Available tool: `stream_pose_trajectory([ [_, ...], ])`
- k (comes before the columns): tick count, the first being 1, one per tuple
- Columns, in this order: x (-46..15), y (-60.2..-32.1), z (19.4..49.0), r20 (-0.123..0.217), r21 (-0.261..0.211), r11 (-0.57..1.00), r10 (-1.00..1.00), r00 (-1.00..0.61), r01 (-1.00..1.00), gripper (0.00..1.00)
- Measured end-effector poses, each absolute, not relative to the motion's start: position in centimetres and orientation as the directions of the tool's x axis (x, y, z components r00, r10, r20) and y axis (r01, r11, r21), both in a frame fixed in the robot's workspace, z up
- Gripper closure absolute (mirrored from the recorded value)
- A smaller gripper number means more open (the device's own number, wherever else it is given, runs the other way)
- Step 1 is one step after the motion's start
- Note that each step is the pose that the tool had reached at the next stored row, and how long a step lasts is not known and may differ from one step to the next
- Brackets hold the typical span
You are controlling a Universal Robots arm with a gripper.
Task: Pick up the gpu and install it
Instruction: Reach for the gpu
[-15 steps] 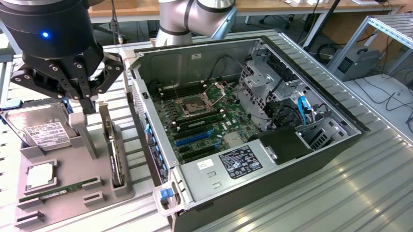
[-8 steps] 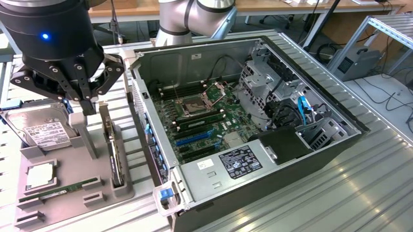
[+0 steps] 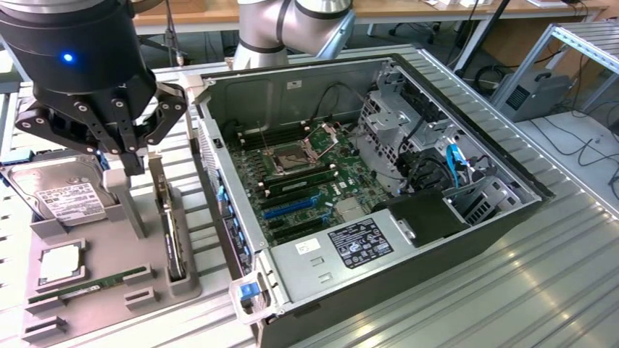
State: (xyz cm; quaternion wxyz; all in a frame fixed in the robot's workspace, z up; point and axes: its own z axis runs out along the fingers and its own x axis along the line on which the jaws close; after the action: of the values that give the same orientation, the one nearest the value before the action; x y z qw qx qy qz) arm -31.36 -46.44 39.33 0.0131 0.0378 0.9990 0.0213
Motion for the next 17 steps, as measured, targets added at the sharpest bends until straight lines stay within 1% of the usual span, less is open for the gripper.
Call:
stream_pose_trajectory([
  [17,-31.36,-47.34,39.33,-0.025,0.044,0.996,0.076,-0.997,0.075,0.89],
])
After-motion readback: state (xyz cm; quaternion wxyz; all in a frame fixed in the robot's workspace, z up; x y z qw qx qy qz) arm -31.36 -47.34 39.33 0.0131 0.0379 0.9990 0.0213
